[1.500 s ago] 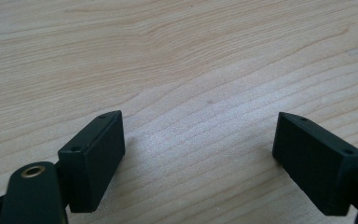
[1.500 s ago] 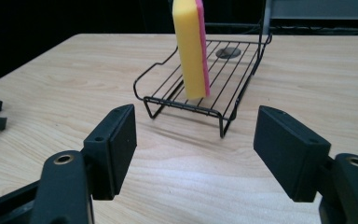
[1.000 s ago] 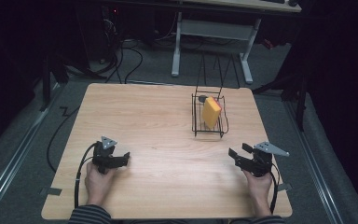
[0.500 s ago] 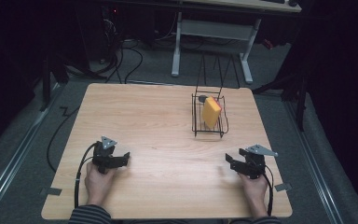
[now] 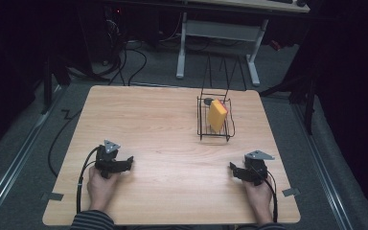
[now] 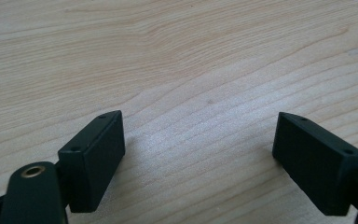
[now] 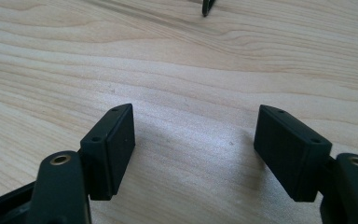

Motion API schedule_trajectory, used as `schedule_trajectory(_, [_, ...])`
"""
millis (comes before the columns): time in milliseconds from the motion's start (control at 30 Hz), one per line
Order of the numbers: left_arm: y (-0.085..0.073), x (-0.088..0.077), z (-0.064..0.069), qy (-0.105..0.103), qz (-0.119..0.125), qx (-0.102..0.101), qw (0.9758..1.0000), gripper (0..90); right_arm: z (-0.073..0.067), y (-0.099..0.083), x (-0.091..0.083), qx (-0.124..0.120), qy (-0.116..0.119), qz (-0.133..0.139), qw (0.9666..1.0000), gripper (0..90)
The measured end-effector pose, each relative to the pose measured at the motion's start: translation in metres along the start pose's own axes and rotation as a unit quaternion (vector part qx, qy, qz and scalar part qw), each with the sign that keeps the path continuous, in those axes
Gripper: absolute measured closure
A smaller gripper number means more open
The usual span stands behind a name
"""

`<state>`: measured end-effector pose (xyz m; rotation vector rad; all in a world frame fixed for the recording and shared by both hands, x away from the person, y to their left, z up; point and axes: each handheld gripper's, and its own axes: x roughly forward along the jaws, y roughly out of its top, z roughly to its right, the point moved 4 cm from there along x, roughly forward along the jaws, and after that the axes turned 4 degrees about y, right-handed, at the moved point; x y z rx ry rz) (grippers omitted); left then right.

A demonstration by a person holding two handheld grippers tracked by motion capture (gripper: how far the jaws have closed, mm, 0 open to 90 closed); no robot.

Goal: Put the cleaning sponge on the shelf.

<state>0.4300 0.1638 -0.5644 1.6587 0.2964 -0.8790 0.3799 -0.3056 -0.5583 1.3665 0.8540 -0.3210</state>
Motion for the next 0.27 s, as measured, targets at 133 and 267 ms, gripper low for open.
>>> schedule_trajectory(133, [-0.0001, -0.0001, 0.0, 0.0, 0.0, 0.0, 1.0, 17.3, 0.0, -0.0001, 0.0001, 0.0, -0.001, 0.0, 1.0, 29.3])
schedule_trajectory(267, [-0.0001, -0.0001, 0.0, 0.0, 0.0, 0.0, 1.0, 17.4, 0.0, -0.0001, 0.0001, 0.0, -0.001, 0.0, 1.0, 29.3])
